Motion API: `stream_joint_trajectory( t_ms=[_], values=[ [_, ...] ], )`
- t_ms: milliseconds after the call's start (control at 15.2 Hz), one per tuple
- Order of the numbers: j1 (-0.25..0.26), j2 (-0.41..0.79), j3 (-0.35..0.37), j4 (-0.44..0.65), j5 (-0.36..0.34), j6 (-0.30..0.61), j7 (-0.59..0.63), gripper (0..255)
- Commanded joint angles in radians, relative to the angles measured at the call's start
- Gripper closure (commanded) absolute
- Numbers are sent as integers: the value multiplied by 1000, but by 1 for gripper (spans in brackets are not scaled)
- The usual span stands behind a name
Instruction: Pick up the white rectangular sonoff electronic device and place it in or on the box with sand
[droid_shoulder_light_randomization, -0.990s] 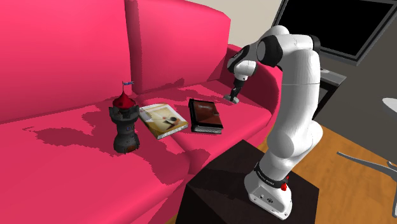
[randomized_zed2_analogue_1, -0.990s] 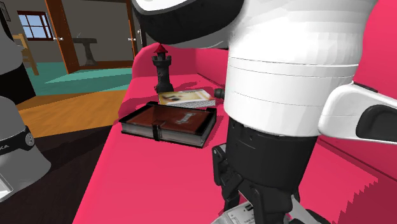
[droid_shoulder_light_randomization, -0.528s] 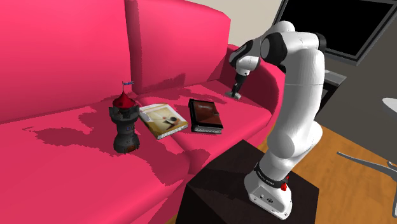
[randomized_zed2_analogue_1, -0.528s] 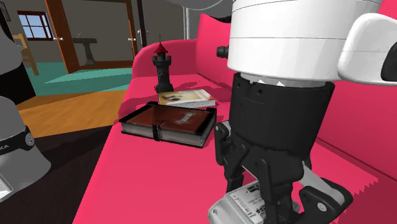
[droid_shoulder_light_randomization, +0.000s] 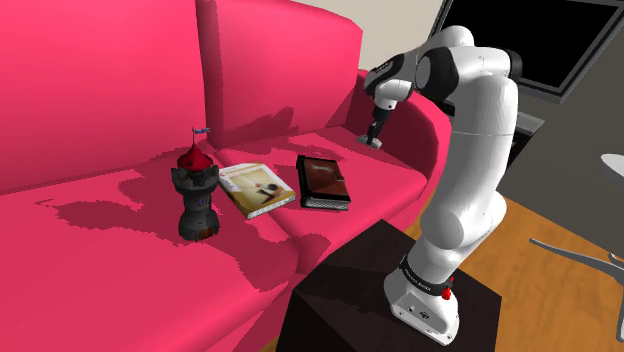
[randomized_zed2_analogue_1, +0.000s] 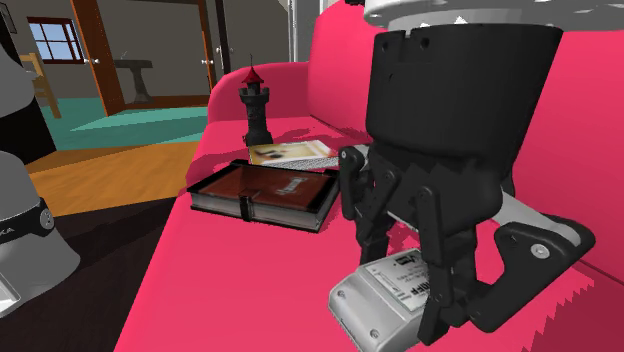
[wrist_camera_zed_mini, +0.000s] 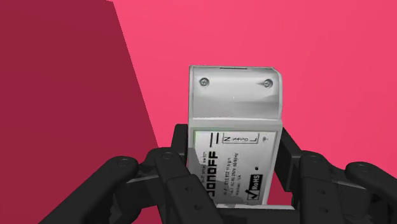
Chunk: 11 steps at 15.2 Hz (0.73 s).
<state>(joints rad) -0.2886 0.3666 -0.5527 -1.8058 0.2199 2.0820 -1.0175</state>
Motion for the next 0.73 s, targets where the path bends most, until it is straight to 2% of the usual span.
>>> stream_joint_trajectory(
  t_ms=[0,330,660],
  values=[
    [3,-15,-5,10,-10,-23,6,255],
    [8,-40,-12,42,-28,-77,17,255],
    [114,-203,-6,-155,-116,-13,146,255]
  ],
)
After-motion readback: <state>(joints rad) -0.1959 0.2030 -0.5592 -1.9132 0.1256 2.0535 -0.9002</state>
